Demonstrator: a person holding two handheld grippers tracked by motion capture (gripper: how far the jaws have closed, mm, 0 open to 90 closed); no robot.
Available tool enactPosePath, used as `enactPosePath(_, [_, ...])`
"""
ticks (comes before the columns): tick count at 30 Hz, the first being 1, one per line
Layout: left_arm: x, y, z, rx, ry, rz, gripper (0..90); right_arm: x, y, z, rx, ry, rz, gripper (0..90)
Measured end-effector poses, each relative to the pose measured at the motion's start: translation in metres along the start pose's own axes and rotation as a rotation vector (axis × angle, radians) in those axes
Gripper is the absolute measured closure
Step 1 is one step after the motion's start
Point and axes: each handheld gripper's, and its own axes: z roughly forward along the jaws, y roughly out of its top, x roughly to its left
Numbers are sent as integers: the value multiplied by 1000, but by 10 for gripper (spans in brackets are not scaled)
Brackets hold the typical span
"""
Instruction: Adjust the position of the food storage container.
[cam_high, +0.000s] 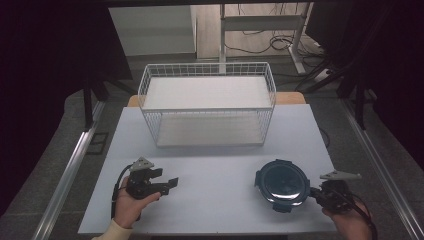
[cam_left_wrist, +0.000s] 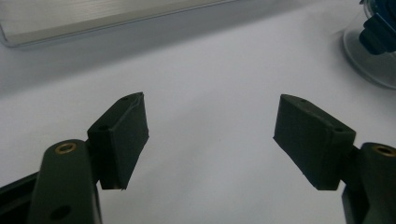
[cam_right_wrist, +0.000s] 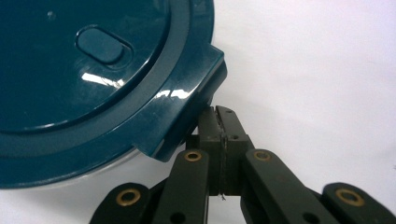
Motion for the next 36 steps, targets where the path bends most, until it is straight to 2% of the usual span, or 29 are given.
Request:
enactPosePath(12, [1,0,0,0,3,-6,255,34,13,11,7,80,-60,898])
enactPosePath(27, [6,1,-3,-7,7,-21,255,66,32,26,5,136,-91,898])
enactPosePath(36, [8,1,-3,-7,11,-25,255,85,43,35,9,168,-134,898])
